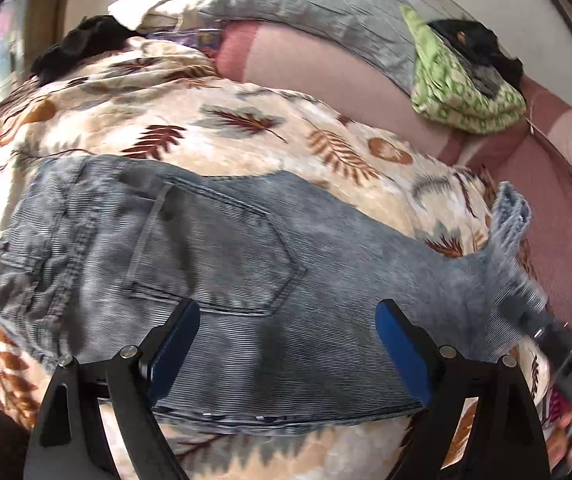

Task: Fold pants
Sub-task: 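Fold the held cuff over onto the back pocket and open the right tool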

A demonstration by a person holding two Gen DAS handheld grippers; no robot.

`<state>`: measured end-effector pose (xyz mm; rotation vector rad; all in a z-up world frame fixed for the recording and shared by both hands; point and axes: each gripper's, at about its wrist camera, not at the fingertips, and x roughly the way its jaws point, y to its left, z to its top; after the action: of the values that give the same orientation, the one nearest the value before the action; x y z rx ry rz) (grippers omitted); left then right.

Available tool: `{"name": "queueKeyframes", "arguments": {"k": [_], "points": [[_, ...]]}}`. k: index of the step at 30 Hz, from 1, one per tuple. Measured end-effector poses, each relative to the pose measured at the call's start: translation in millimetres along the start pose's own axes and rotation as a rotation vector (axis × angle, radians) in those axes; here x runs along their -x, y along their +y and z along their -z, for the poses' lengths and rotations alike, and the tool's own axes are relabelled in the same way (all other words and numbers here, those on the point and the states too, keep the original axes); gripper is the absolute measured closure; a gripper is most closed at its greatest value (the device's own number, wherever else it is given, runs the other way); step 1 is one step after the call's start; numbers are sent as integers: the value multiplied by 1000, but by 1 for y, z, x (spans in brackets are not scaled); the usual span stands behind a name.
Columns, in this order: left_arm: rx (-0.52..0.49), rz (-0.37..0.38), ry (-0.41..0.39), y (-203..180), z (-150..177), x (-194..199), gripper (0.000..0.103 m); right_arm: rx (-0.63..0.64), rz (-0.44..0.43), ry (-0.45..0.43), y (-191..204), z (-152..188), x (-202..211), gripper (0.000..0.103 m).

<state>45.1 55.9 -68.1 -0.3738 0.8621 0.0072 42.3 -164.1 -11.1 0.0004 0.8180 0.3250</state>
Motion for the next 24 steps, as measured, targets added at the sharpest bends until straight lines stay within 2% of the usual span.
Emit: {"name": "queueKeyframes", "arguments": {"k": [3,5,7,8,9,10,14,16,18,20,21,22,23,24], "points": [[45,-39,-34,35,-4,12,13,98,-50,102,55,29,-47,85],[52,-56,-34,47,-4,14,13,102,-80,183,70,50,-79,81],[50,-55,-28,54,-5,16,13,95,-80,155,73,59,-81,77],[50,-55,-33,54,-5,17,13,64,-137,154,68,58,-78,59],[49,-54,-34,53,-5,17,13,16,-228,167,62,56,-74,36],[47,-43,-32,50,-6,18,13,-31,-292,176,55,54,-70,29],[-9,15,-44,19,-7,21,13,-226,-420,91,7,49,-33,27],[-52,45,-51,-2,-7,20,13,-364,-457,26,-30,49,-17,27],[-91,57,-37,-24,-4,14,13,-527,-503,10,-72,52,-17,27],[-133,68,-7,-45,4,0,13,-667,-541,38,-107,63,-33,27],[-157,60,17,-54,9,-10,13,-727,-550,86,-120,74,-46,27],[-193,33,63,-63,17,-24,13,-790,-564,181,-129,87,-65,27],[-252,-13,140,-71,26,-42,13,-845,-594,219,-136,97,-74,37],[-319,-60,212,-78,37,-59,13,-858,-608,196,-141,97,-72,38]]}}
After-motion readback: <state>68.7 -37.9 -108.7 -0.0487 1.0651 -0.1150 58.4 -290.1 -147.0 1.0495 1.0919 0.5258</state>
